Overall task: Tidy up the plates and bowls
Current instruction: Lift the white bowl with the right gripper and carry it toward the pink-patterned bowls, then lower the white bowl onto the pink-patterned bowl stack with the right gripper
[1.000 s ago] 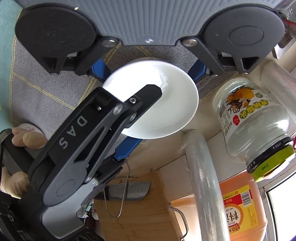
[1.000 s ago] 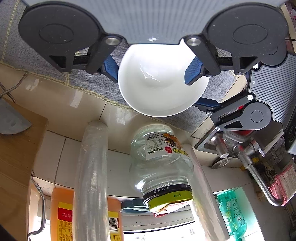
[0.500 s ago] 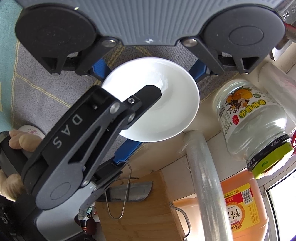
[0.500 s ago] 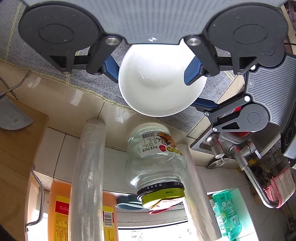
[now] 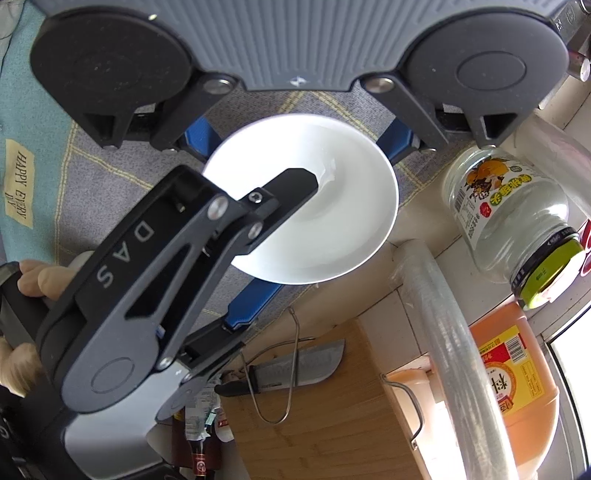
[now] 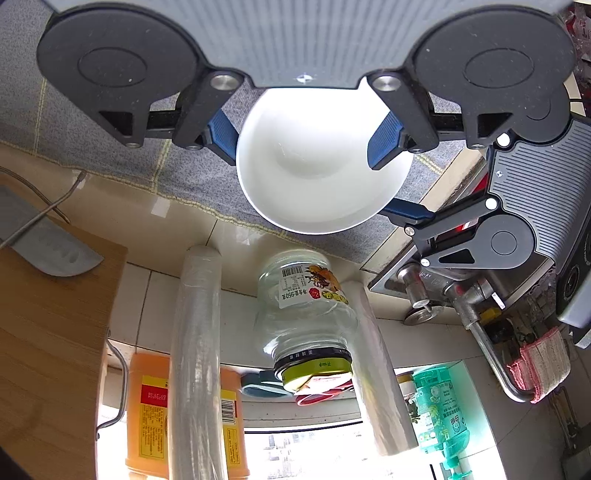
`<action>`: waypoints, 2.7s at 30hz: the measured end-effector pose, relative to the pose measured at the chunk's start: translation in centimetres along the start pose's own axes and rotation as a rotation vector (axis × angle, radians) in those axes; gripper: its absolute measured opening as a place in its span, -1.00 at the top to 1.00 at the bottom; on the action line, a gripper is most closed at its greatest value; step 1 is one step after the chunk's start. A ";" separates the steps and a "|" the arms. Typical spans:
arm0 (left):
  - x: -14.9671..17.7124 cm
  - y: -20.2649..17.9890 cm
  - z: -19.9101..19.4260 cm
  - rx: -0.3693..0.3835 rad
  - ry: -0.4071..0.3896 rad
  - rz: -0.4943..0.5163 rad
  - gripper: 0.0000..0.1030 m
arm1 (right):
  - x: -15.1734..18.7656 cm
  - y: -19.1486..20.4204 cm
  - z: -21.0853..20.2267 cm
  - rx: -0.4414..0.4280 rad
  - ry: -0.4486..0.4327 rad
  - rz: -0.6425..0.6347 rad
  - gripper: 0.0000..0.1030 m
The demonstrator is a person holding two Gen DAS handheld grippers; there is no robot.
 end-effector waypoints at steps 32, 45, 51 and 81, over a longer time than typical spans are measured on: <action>-7.0 -10.8 1.0 0.109 0.000 0.144 -0.72 | 6.9 -5.8 -11.6 0.172 -0.073 0.077 -0.55; -10.7 -12.9 4.0 0.205 -0.006 0.228 -0.72 | 9.2 -9.7 -13.9 0.284 -0.058 0.149 -0.55; -12.0 -13.8 5.5 0.251 -0.003 0.253 -0.72 | 10.4 -11.4 -14.1 0.333 -0.036 0.193 -0.55; -12.8 -15.5 9.0 0.377 0.112 0.226 -0.72 | 14.1 -14.6 -12.5 0.323 0.056 0.327 -0.56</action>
Point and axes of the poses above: each gripper's, at about its wrist camera, not at the fingertips, and z roughly the way its jaws point, y to its left, x to its underside, the point moved 1 cm from there along z, roughly the way its jaws point, and after that the axes turned 11 degrees about x, right-handed, at the moved point
